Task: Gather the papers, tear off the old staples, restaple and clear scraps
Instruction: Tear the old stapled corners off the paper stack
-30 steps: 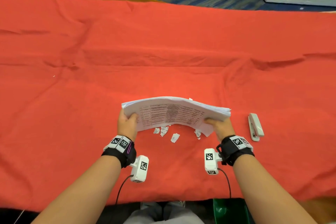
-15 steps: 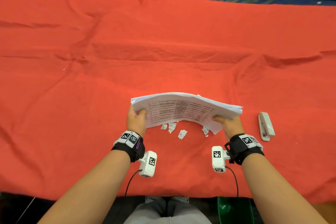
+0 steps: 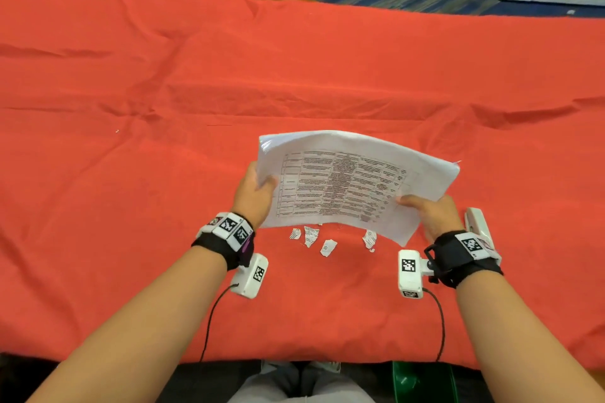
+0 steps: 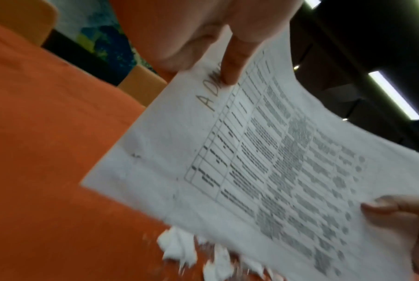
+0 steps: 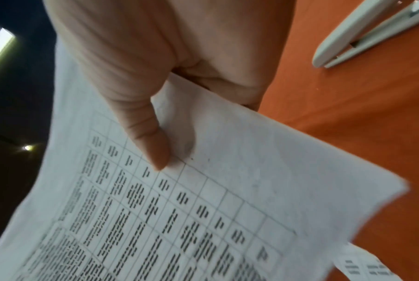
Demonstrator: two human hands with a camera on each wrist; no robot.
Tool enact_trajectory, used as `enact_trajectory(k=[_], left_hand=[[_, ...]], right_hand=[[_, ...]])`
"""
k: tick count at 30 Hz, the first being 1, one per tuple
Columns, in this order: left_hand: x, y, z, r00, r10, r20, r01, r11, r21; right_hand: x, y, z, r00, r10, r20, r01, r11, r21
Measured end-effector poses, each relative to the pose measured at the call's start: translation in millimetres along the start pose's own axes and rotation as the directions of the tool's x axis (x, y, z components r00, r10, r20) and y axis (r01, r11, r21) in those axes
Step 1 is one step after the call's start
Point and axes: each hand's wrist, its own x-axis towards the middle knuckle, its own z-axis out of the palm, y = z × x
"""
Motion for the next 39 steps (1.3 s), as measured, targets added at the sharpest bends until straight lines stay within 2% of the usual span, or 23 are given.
enact_trajectory(k=[3, 5, 7, 9, 10, 12, 14, 16, 18, 21, 26, 28, 29, 30, 32, 33, 34, 36, 38, 39], left_hand=[[18.7, 28.7, -12.9, 0.988, 0.003, 0.156, -0.017, 0.996, 0.087], [27.5, 42.0, -19.1, 0.957, -0.011, 0.289, -0.042, 0.983, 0.177], [30.4, 53.0, -21.3, 0.925, -0.032, 0.378, -0.092, 0.947, 0.306], [30.0, 61.1, -18.4, 0.903, -0.057, 0.426, -0.141, 0.898, 0.418], [30.4, 63.0, -14.7, 0.891, -0.076, 0.447, -0.163, 0.867, 0.471], [27.6, 68.3, -4.2, 0.869, -0.125, 0.479, -0.203, 0.792, 0.575], [27.0, 71.6, 7.4, 0.846, -0.160, 0.509, -0.244, 0.733, 0.635], [25.8, 76.2, 18.0, 0.813, -0.189, 0.550, -0.281, 0.700, 0.657], [25.6, 81.0, 27.8, 0.789, -0.199, 0.582, -0.331, 0.659, 0.675], [24.7, 86.2, 37.4, 0.767, -0.211, 0.606, -0.377, 0.616, 0.692], [31.7, 69.2, 29.5, 0.712, -0.274, 0.646, -0.342, 0.668, 0.660], [38.8, 52.3, 17.4, 0.715, -0.260, 0.648, -0.340, 0.681, 0.649], [41.7, 41.3, 11.6, 0.725, -0.240, 0.645, -0.312, 0.721, 0.619], [42.8, 29.3, 7.6, 0.741, -0.218, 0.636, -0.238, 0.800, 0.551], [38.1, 8.5, 6.6, 0.791, -0.191, 0.581, 0.030, 0.961, 0.275], [33.3, -0.6, 11.4, 0.832, -0.191, 0.521, 0.160, 0.982, 0.105], [27.9, -9.9, 19.0, 0.867, -0.207, 0.453, 0.258, 0.965, -0.053], [19.0, -25.6, 36.3, 0.898, -0.280, 0.340, 0.379, 0.884, -0.272], [12.6, -33.5, 53.9, 0.903, -0.342, 0.261, 0.417, 0.841, -0.343], [12.4, -37.2, 60.5, 0.912, -0.350, 0.214, 0.403, 0.861, -0.311]], right_hand=[[-10.8, -10.0, -14.7, 0.991, 0.055, 0.118, -0.060, 0.997, 0.038], [-13.4, -9.3, -30.2, 0.982, 0.096, 0.162, -0.095, 0.995, -0.011], [-10.2, -15.7, -45.0, 0.998, 0.027, 0.052, -0.020, 0.992, -0.127], [-8.0, -31.1, -47.8, 0.993, -0.117, -0.030, 0.103, 0.948, -0.300], [-9.2, -40.6, -39.9, 0.983, -0.182, 0.008, 0.171, 0.909, -0.380], [-14.4, -53.5, -9.3, 0.956, -0.203, 0.214, 0.285, 0.823, -0.492], [-15.0, -56.2, 28.2, 0.910, -0.101, 0.401, 0.316, 0.796, -0.516], [-14.6, -54.2, 55.4, 0.882, -0.016, 0.472, 0.305, 0.781, -0.545], [-13.3, -51.2, 69.0, 0.876, -0.001, 0.483, 0.319, 0.752, -0.577], [-13.6, -43.9, 73.3, 0.884, -0.009, 0.467, 0.279, 0.812, -0.512], [-7.4, -23.1, 61.5, 0.919, 0.016, 0.393, 0.178, 0.874, -0.451], [-3.7, -16.4, 51.1, 0.937, 0.043, 0.346, 0.112, 0.903, -0.415], [-1.5, -13.4, 45.7, 0.947, 0.063, 0.315, 0.068, 0.920, -0.387], [0.6, -9.8, 40.8, 0.955, 0.085, 0.285, 0.021, 0.936, -0.352], [5.1, -1.5, 33.0, 0.963, 0.124, 0.241, -0.053, 0.958, -0.283], [7.8, 3.5, 31.1, 0.964, 0.145, 0.225, -0.083, 0.961, -0.263], [10.4, 8.7, 30.5, 0.962, 0.166, 0.218, -0.109, 0.962, -0.251], [15.1, 19.2, 30.1, 0.955, 0.196, 0.222, -0.143, 0.962, -0.234], [19.8, 29.3, 29.5, 0.950, 0.228, 0.215, -0.177, 0.956, -0.233], [22.4, 34.4, 28.3, 0.947, 0.246, 0.208, -0.201, 0.955, -0.218]])
